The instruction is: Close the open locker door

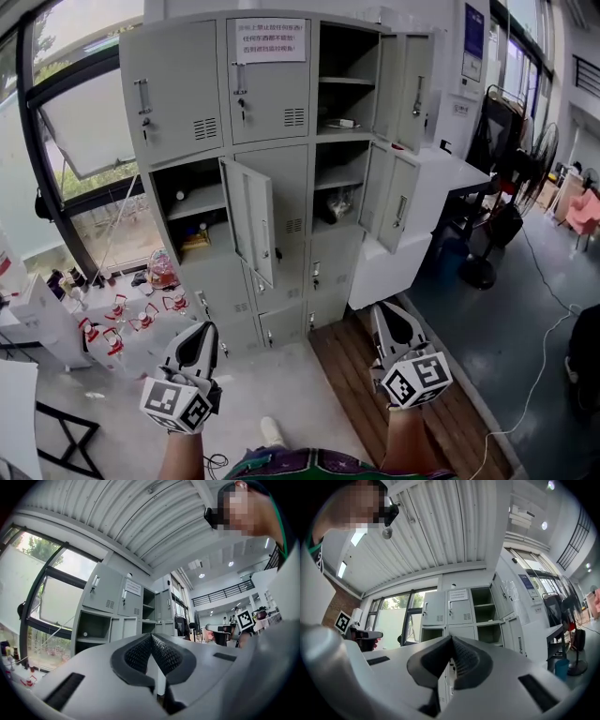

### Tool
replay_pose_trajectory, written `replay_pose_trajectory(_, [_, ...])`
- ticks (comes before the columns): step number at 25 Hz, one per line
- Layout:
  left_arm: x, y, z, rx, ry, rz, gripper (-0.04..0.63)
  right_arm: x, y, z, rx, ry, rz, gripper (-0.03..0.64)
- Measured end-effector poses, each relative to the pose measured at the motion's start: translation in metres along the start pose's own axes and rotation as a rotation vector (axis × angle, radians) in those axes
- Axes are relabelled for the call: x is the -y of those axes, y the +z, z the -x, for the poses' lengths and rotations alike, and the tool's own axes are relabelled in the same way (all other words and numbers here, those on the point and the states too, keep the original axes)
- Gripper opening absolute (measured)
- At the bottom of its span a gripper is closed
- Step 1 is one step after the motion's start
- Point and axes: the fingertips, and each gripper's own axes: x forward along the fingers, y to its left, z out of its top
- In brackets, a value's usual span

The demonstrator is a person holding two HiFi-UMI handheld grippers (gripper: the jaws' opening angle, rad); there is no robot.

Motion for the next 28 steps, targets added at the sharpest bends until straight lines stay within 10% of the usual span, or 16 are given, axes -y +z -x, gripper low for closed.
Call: replay_pose_trajectory(28, [-0.141,-0.013,-0.201,0.017,0.029,0.03,0.02,0.072,-0.031,-0.264,-0.021,0.111,0.022,0.006])
